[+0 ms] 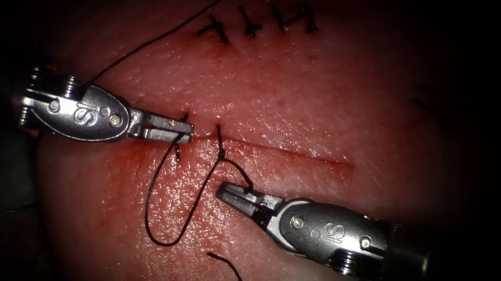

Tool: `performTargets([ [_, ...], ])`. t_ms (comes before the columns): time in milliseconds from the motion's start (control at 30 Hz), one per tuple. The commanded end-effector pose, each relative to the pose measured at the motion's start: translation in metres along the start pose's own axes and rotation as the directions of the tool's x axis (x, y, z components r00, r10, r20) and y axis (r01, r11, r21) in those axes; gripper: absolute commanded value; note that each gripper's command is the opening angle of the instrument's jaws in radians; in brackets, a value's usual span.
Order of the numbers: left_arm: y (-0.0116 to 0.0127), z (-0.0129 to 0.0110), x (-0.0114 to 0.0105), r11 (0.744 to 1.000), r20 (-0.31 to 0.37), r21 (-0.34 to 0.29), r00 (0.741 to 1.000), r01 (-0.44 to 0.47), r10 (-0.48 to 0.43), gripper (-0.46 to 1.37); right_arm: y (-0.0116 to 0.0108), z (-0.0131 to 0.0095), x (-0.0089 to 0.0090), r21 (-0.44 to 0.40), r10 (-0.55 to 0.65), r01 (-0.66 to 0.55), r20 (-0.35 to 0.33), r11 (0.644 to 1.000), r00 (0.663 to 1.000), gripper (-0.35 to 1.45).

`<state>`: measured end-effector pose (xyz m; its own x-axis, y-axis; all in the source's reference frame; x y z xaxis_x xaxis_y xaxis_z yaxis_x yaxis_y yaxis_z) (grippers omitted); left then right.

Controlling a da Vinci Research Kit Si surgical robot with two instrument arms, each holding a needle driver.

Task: Wound Closure
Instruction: Wrap suture one time counter-clockwise around right jaws

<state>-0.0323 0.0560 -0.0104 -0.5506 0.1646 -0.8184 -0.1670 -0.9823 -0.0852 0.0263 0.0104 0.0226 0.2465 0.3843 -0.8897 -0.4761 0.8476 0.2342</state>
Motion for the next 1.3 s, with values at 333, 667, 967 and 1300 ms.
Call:
performTargets([
  [333,-0.0002,0.0017,-0.0004,0.985,0.142,0.169,0.989,0.020,-0.045,-0.35,-0.0017,0.0029,0.0003,0.113,-0.016,0.022,-0.055,0.993,0.998,-0.35],
  [667,-0.0002,0.0048,-0.0033,0.970,0.197,0.234,0.975,0.059,-0.107,-0.35,-0.0018,0.0035,-0.0001,0.116,-0.009,0.031,-0.180,0.993,0.984,-0.35],
  [967,0.0001,0.0062,-0.0056,0.959,0.220,0.262,0.962,0.103,-0.163,-0.35,-0.0027,0.0045,0.0003,0.112,0.001,0.033,-0.294,0.993,0.956,-0.35],
  [1300,0.0017,0.0058,-0.0070,0.943,0.225,0.314,0.956,0.114,-0.191,-0.35,-0.0031,0.0049,-0.0001,0.015,0.033,-0.029,-0.307,0.999,0.951,-0.35],
])
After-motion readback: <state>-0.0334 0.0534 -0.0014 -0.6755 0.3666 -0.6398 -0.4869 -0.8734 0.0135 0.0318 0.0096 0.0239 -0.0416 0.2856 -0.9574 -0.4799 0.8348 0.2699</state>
